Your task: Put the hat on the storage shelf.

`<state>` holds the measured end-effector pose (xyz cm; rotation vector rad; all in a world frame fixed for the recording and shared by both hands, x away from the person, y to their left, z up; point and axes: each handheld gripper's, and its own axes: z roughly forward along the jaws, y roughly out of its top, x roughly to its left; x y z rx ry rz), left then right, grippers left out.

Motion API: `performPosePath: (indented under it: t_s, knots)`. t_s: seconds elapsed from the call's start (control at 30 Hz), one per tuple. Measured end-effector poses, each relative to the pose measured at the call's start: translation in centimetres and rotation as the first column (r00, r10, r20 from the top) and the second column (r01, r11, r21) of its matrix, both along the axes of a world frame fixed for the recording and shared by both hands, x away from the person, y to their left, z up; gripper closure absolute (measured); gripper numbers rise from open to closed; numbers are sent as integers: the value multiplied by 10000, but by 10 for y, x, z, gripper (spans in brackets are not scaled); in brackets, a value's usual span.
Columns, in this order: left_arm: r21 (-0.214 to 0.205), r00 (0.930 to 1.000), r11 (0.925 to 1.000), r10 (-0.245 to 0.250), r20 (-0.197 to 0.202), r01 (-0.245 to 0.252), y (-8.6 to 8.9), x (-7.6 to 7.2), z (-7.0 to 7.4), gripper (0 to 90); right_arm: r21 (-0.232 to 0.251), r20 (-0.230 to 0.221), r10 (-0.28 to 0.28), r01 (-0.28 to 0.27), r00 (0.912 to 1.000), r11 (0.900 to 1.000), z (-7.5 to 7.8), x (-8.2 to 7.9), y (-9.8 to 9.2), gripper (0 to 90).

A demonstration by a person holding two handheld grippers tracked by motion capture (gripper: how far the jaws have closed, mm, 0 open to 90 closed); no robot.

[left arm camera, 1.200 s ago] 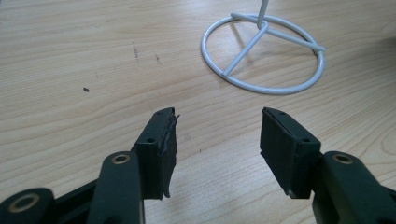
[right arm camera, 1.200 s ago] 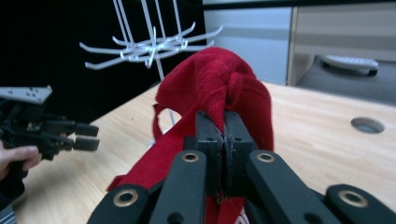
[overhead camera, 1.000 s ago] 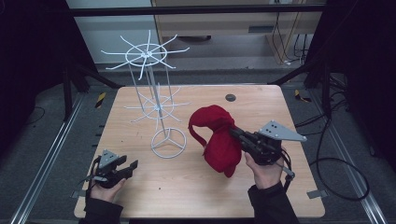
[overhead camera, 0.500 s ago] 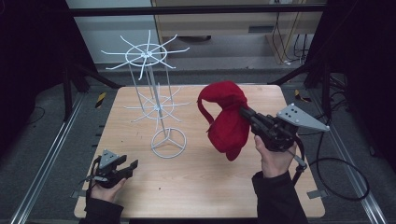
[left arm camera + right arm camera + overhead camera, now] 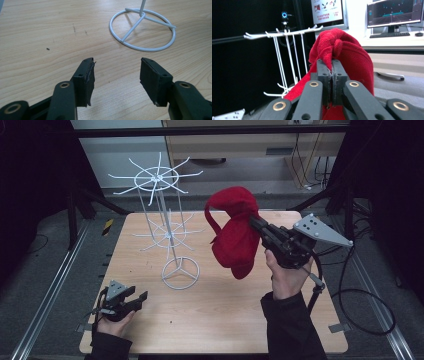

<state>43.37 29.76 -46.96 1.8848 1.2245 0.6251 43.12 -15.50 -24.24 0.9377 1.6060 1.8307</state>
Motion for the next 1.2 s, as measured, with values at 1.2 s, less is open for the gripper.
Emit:
performPosePath:
  t_s: [1.2]
  knots:
    - [53, 10000, 10000, -53, 19, 53, -1, 0, 0, 452, 786, 1523, 751, -879, 9855, 9930, 89, -6, 37, 881]
